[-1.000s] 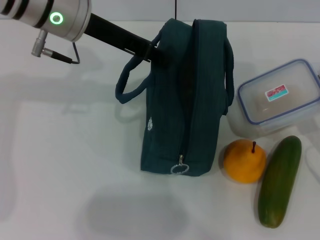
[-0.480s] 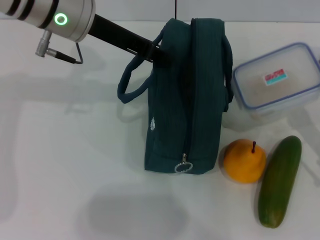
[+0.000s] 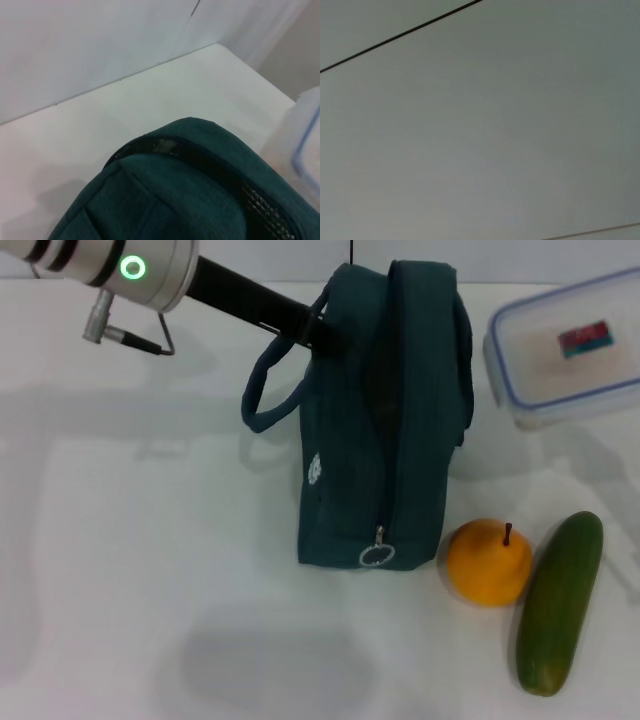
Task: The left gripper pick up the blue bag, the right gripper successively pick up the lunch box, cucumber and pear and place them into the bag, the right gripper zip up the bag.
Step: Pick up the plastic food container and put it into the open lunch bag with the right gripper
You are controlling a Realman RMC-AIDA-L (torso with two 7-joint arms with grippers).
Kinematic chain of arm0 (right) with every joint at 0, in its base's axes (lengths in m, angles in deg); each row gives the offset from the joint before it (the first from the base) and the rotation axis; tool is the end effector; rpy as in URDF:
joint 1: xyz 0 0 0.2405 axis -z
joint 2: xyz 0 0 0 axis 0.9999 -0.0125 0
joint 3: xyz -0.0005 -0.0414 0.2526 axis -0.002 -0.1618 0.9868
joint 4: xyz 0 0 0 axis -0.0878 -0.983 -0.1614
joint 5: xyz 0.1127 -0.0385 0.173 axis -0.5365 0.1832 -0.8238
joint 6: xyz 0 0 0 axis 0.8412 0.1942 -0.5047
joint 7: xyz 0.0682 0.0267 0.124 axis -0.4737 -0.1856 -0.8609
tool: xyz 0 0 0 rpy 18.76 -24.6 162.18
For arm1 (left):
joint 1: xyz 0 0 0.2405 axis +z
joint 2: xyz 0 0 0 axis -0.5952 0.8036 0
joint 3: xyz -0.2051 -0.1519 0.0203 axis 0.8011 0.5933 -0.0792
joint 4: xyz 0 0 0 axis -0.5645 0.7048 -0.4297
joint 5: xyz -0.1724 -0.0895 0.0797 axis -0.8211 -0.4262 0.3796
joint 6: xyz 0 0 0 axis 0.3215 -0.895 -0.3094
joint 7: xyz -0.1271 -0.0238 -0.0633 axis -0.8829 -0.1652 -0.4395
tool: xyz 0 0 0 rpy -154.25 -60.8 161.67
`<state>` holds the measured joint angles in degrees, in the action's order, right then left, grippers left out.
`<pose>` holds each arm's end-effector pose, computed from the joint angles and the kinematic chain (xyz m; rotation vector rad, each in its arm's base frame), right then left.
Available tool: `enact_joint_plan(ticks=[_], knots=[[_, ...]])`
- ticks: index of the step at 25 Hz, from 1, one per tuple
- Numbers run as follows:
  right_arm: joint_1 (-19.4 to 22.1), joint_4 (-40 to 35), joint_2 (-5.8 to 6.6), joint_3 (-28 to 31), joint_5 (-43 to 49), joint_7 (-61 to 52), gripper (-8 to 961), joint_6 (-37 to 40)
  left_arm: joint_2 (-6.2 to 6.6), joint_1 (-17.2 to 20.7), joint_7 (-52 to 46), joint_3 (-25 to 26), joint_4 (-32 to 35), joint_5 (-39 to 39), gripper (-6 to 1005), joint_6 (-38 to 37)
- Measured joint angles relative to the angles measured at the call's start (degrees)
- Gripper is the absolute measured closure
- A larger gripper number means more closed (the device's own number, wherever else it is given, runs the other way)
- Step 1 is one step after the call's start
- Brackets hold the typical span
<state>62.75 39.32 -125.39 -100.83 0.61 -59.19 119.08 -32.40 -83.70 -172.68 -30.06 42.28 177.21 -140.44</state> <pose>0.2863 0.2954 0.0122 1.0837 -1.8855 -2.1234 -0.1267 0.4028 0.0278 -2.7327 -1.0797 -0.1950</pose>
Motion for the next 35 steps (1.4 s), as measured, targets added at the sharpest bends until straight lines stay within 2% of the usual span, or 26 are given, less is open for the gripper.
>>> enact_joint_plan(ticks=[5, 14, 19, 25, 35], knots=[[-0.02, 0.03, 0.22, 2.86, -0.09, -0.12, 844, 4.22, -0.04, -1.67, -0.11, -0.03, -0.08, 3.37, 942, 1.76], [-0.51, -0.04, 0.24, 4.97, -0.08, -0.72, 841, 6.92, -0.23, -3.39, -1.32, -0.06, 0.49, 5.3, 942, 2.78], [-1.34, 0.04, 0.08, 6.05, -0.07, -0.75, 839, 7.17, -0.36, -3.96, -3.38, -2.64, 1.33, 6.43, 942, 2.81], [-3.84, 0.78, -0.07, 6.34, 0.01, -0.69, 837, 7.14, -0.54, -3.84, -6.88, -6.85, 6.32, 8.87, 942, 2.72], [-8.99, 1.46, -0.11, 5.79, 0.49, -0.09, 834, 3.7, -1.39, -5.25, -8.84, -8.75, 6.5, 8.75, 942, 2.11]])
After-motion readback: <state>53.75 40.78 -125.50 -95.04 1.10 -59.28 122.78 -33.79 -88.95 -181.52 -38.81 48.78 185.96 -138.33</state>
